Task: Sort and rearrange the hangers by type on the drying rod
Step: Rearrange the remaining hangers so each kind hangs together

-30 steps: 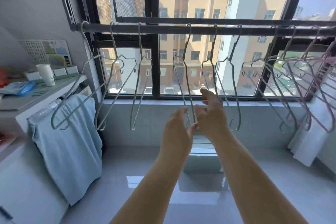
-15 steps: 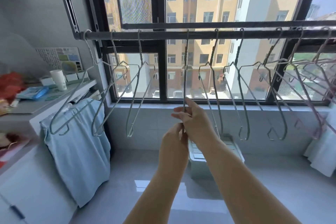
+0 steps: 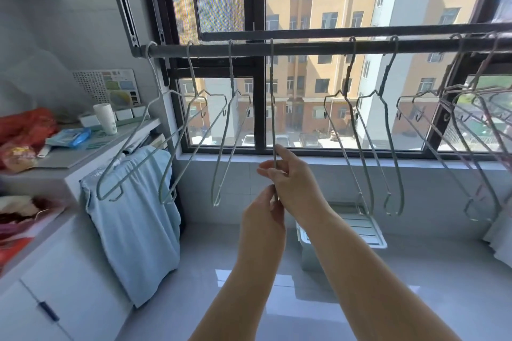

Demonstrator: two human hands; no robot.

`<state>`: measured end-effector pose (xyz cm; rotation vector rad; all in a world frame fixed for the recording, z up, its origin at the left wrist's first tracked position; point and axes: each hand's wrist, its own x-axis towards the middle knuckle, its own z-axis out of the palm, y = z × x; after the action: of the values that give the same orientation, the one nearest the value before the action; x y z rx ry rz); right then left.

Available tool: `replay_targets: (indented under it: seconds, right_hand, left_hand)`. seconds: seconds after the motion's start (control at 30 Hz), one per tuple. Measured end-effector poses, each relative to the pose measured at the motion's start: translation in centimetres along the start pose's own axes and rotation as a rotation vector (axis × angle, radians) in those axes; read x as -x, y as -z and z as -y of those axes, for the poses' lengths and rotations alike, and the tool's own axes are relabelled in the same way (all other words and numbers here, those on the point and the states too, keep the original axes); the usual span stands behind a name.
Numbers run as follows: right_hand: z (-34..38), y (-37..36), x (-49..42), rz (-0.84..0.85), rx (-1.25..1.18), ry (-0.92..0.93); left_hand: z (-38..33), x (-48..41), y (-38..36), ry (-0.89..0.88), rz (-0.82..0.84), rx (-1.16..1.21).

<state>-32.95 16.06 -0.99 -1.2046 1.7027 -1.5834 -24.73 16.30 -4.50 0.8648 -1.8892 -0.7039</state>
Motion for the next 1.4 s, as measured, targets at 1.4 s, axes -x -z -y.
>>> replay_targets:
  seconds: [1.4]
  right_hand:
    - [0.4,9.4,2.7,-0.252,0.079,-0.123]
  left_hand:
    - [-5.7,1.6,-5.5,0.006,0.282,0.161]
